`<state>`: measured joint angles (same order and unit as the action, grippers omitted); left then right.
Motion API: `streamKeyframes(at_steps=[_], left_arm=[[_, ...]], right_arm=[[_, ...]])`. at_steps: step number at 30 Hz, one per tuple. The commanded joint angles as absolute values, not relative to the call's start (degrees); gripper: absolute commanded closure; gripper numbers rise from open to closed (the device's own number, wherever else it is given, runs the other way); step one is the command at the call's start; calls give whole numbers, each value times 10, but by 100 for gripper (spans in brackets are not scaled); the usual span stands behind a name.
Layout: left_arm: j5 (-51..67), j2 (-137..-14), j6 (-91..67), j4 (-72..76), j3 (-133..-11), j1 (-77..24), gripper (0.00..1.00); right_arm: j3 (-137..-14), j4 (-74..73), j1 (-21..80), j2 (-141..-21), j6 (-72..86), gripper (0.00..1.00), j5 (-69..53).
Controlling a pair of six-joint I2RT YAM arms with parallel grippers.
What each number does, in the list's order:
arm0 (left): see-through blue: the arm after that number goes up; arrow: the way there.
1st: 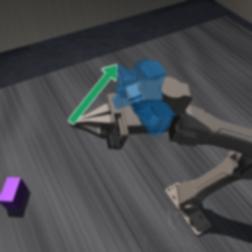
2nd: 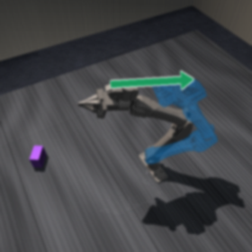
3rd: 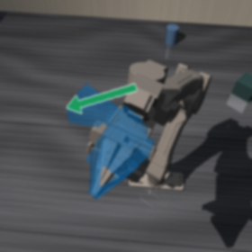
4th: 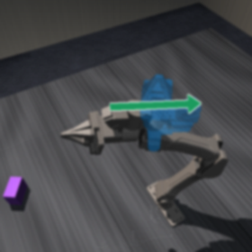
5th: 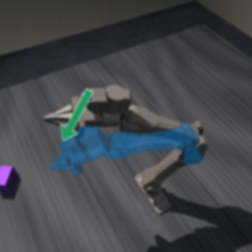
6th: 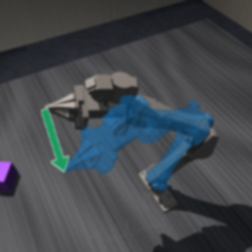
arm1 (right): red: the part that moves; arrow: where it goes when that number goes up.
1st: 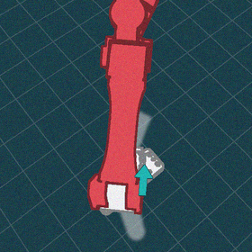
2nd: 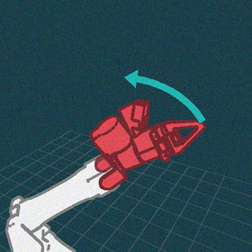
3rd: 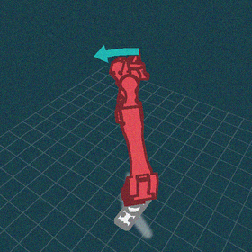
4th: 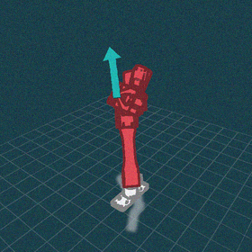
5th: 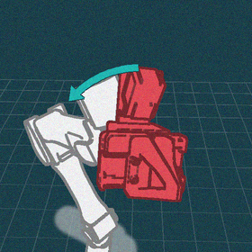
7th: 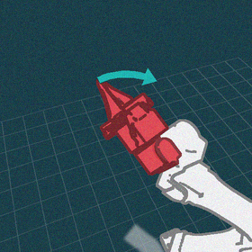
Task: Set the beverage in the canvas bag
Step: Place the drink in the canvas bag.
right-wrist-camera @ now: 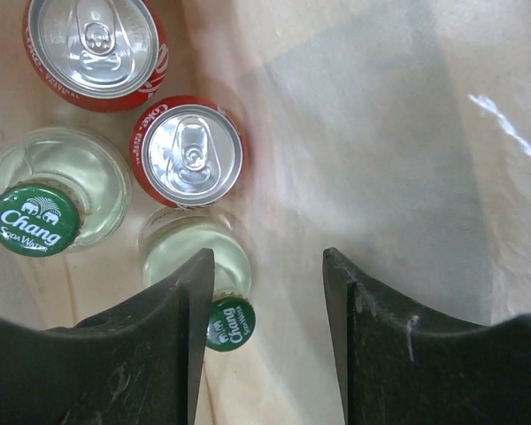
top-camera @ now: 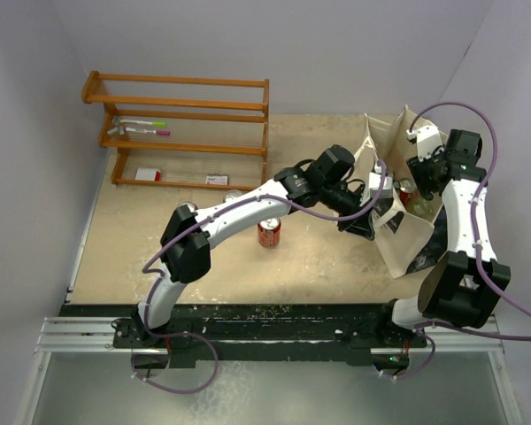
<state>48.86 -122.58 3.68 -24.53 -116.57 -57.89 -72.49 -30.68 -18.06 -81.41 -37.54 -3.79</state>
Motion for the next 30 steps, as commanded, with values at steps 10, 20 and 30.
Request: streamKeyframes(at_steps=[10, 20, 30], left_arm=[[504, -1201, 19, -235, -1204, -582, 100], [496, -1196, 17, -239, -1217, -585, 100], [488, -1195, 26, -247, -1224, -585, 78]], right_arm=[[-795, -345, -183, -773, -351, 27, -90], [-863, -396, -182, -729, -304, 25, -178], [-929, -466, -181, -690, -266, 24, -339]])
